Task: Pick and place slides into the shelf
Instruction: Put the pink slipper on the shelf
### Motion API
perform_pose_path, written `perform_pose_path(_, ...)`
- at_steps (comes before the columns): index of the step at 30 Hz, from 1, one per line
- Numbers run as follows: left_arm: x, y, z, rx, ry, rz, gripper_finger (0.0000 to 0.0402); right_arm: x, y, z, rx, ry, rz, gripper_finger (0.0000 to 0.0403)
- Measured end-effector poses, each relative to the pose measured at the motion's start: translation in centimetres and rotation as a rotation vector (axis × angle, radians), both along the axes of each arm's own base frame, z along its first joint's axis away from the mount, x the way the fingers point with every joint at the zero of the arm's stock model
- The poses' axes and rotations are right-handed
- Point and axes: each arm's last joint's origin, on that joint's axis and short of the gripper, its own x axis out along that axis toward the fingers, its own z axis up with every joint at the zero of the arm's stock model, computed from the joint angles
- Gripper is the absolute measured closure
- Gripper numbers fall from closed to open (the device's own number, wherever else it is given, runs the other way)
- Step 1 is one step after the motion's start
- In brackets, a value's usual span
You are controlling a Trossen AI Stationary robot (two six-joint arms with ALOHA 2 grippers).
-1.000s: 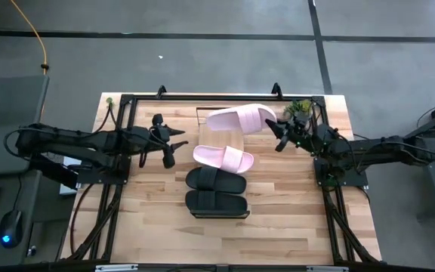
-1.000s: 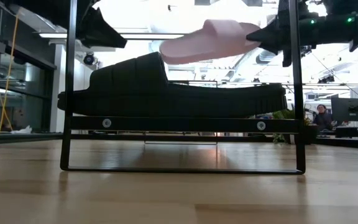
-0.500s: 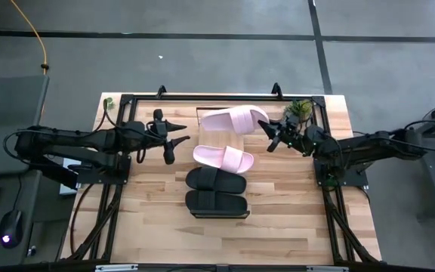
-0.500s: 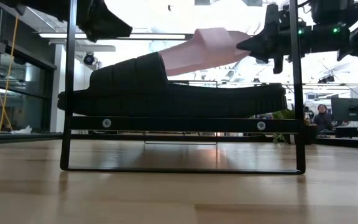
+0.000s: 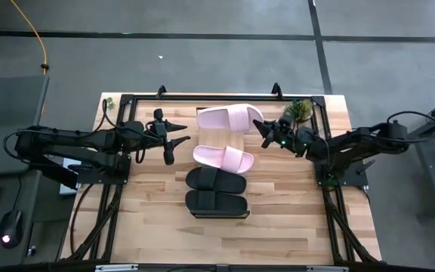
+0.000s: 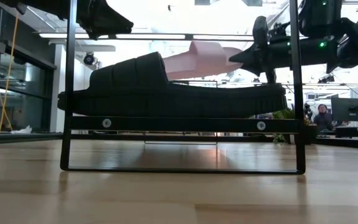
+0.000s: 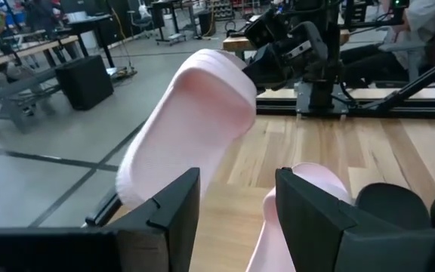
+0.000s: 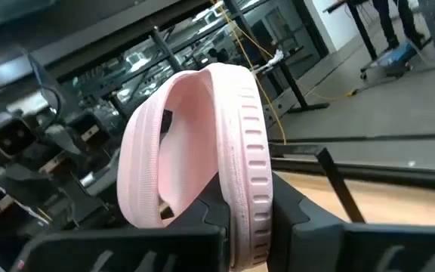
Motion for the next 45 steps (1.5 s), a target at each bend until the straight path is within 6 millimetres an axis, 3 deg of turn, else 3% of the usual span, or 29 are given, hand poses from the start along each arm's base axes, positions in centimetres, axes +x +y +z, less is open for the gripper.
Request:
perform_pose_path(16, 0.0, -0.1, -0.3, -0.03, 0.015, -0.013, 0.0245, 1.7, 0.5, -4.4, 0.304, -0.042, -0.057, 0.0384)
perform_pose_path(26, -0.1, -0.1, -0.5, -0.066, 0.03, -0.006, 0.0245, 2.2, 1.9, -6.4, 0.419, -0.054, -0.062, 0.0384)
perform_pose_path(34, -0.1, -0.1, -0.5, -0.077, 0.024, -0.003, 0.0245, 2.6, 2.7, -7.4, 0.44, -0.017, -0.046, 0.0384)
perform_pose_path(45, -0.1, -0.1, -0.4, -0.067, 0.017, -0.005, 0.0245, 4.3, 2.7, -7.1, 0.433, 0.046, -0.029, 0.0384)
